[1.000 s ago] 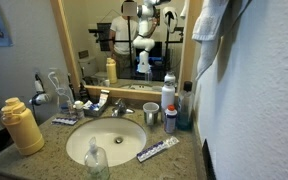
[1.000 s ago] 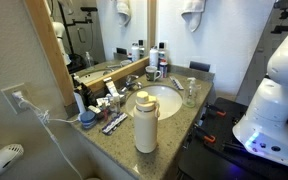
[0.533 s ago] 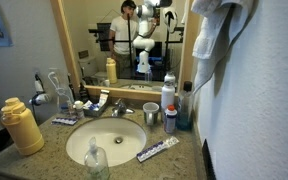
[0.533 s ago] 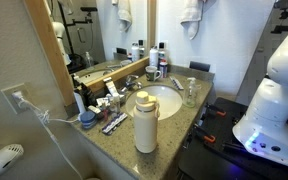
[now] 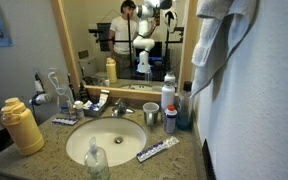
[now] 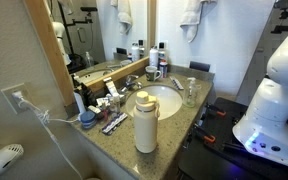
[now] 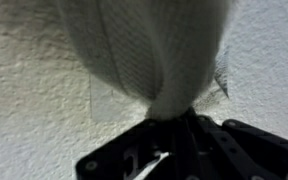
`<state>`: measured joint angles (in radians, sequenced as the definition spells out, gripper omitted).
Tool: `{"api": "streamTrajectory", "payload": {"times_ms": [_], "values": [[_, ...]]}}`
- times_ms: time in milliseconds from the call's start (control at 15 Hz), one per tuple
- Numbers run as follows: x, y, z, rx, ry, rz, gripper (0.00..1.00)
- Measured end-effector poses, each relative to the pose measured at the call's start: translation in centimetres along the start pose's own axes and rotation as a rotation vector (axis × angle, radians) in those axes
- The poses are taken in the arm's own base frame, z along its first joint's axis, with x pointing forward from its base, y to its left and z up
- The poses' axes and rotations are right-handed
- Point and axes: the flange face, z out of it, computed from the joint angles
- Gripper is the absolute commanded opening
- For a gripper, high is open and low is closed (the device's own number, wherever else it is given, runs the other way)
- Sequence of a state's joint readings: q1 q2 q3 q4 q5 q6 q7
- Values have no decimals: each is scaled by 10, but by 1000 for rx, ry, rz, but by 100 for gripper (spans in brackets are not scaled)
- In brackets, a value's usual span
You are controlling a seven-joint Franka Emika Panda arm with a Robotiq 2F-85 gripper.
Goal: Unhang the towel then hang it back to the wall
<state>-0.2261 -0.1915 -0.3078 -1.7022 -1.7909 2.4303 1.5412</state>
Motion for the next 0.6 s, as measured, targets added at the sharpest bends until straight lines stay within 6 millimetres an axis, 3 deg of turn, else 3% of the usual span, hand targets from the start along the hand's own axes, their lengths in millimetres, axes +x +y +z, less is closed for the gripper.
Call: {"api": "streamTrajectory", "payload": {"times_ms": [600], "values": [[-20,1,-7,51,-14,-44,1]]}}
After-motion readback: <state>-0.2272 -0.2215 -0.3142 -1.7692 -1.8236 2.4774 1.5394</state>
